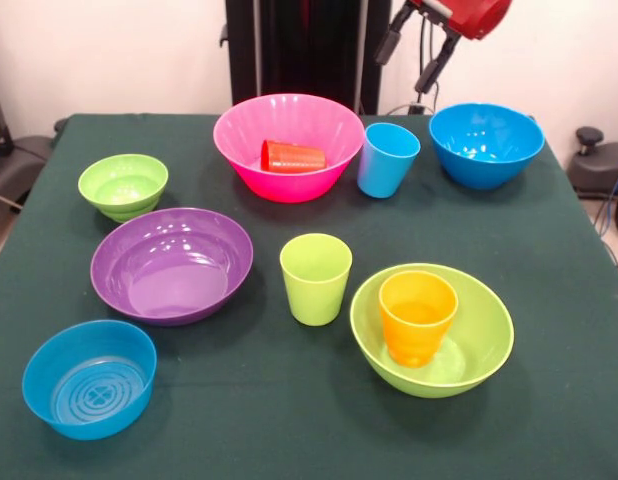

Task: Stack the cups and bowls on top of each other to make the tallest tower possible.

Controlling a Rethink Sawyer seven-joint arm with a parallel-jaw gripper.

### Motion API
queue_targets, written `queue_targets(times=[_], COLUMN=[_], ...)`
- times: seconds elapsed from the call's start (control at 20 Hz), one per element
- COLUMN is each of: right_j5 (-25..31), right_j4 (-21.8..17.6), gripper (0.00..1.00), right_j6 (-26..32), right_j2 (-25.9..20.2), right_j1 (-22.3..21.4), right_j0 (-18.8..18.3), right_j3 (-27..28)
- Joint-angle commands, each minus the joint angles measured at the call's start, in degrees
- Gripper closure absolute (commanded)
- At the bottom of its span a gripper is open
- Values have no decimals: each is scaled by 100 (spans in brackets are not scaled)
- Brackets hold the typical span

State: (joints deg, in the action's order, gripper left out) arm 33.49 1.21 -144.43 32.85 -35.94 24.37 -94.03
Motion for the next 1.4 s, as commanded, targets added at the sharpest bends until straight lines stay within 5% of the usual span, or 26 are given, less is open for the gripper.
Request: queue_targets(times=[0.05, 0.45, 1.05, 1.4], right_j5=[706, 509, 311, 566], right_j4=[148, 55, -55, -88], gripper=[0, 0, 0, 0], right_j6=[-1238, -758, 123, 1030], right_j2=[-47, -252, -1194, -2251], right_j1=[529, 559, 406, 125], right_j0=[180, 178, -93, -725], right_j3=[-51, -32, -65, -277])
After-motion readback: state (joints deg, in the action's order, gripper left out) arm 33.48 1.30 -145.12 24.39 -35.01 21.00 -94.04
